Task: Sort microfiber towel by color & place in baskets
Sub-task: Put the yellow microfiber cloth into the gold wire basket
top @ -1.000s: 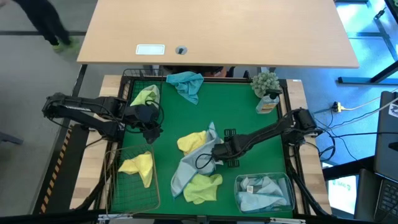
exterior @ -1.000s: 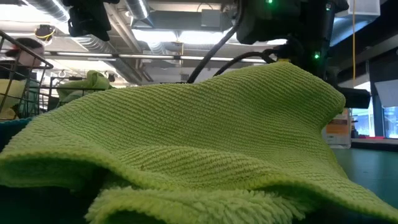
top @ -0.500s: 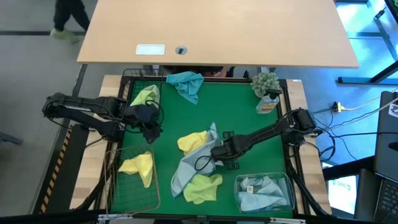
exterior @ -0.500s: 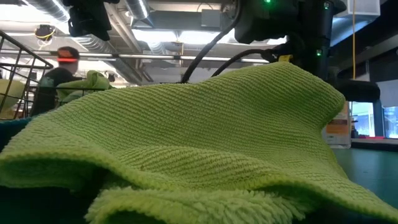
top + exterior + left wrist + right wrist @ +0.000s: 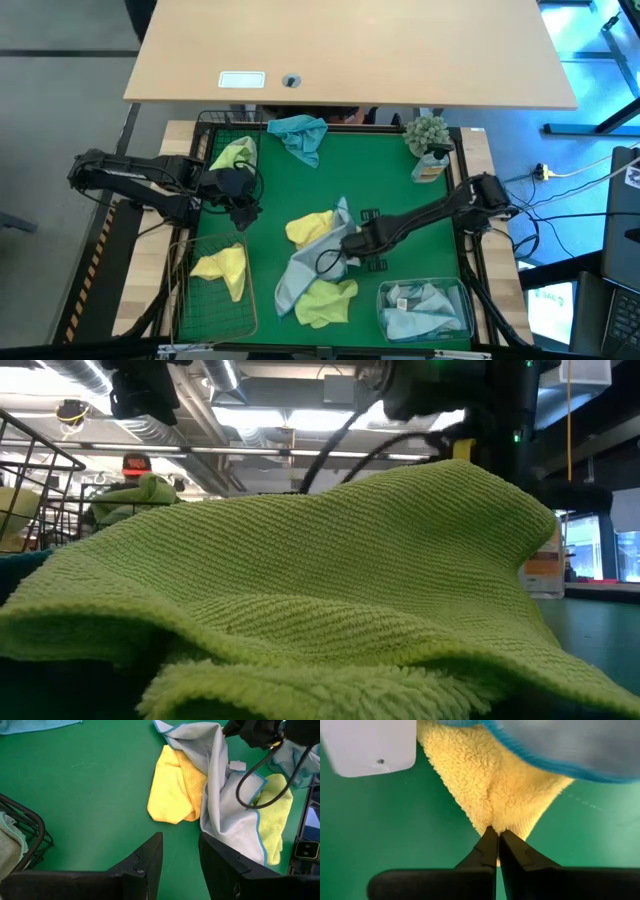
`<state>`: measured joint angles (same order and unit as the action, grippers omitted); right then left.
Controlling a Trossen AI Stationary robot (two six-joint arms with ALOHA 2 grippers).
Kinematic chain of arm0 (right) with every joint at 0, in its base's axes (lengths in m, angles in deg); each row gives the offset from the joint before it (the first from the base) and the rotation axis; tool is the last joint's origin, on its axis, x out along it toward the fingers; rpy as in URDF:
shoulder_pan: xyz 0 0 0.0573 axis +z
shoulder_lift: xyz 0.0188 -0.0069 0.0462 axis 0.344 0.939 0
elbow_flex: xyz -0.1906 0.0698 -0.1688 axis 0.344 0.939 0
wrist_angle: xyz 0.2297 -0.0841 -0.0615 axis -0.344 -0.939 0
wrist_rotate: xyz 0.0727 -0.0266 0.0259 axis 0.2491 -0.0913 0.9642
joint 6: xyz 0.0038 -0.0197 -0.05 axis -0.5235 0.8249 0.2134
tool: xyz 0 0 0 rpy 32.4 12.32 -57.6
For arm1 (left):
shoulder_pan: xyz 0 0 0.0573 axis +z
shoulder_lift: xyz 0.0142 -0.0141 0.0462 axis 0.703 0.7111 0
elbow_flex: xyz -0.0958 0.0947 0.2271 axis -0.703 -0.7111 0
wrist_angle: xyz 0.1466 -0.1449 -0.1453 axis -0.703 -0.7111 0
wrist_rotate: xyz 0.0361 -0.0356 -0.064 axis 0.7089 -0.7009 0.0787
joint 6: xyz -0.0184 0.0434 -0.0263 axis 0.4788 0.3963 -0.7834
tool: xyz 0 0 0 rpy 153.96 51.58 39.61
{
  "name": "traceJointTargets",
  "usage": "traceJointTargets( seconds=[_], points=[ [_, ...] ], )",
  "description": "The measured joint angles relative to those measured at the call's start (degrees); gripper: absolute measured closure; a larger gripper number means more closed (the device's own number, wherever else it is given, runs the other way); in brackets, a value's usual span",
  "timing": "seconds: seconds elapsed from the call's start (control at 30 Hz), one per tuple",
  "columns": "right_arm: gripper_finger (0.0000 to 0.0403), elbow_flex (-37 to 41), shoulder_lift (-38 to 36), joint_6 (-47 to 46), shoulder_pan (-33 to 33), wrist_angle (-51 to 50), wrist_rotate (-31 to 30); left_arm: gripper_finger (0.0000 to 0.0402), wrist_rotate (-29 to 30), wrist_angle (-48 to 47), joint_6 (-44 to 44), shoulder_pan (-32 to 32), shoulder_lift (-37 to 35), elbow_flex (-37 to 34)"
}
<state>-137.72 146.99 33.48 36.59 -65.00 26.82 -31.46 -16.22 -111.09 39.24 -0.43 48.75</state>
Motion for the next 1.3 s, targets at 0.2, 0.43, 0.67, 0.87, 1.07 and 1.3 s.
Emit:
traceJointTargets(
  seconds=[0.2,0.43,0.67,0.87,1.07,1.3],
  points=[
    [0.0395,-2.3,-5.2,0.0,0.0,-2.8,-0.9,0.0282,0.0,1.7,0.0,0.0,0.0,0.0],
    [0.0395,-5.7,-13.9,0.1,0.0,-4.7,-8.1,0.0282,0.0,6.6,1.1,0.0,0.0,0.0],
    [0.0397,-10.0,-21.7,0.8,0.0,-4.7,-16.0,0.0282,0.0,13.0,6.9,0.0,0.0,0.0],
    [0.04,-14.2,-25.9,3.8,0.0,-4.5,-21.6,0.0282,0.0,20.2,12.5,0.0,0.0,0.0],
    [0.0398,-20.3,-26.7,8.5,0.0,-4.3,-25.1,0.0282,0.0,28.4,20.0,0.0,1.0,0.0],
    [0.04,-25.5,-26.7,14.7,0.0,-0.9,-25.8,0.0282,0.0,36.5,28.8,0.0,5.9,0.0]
  ],
)
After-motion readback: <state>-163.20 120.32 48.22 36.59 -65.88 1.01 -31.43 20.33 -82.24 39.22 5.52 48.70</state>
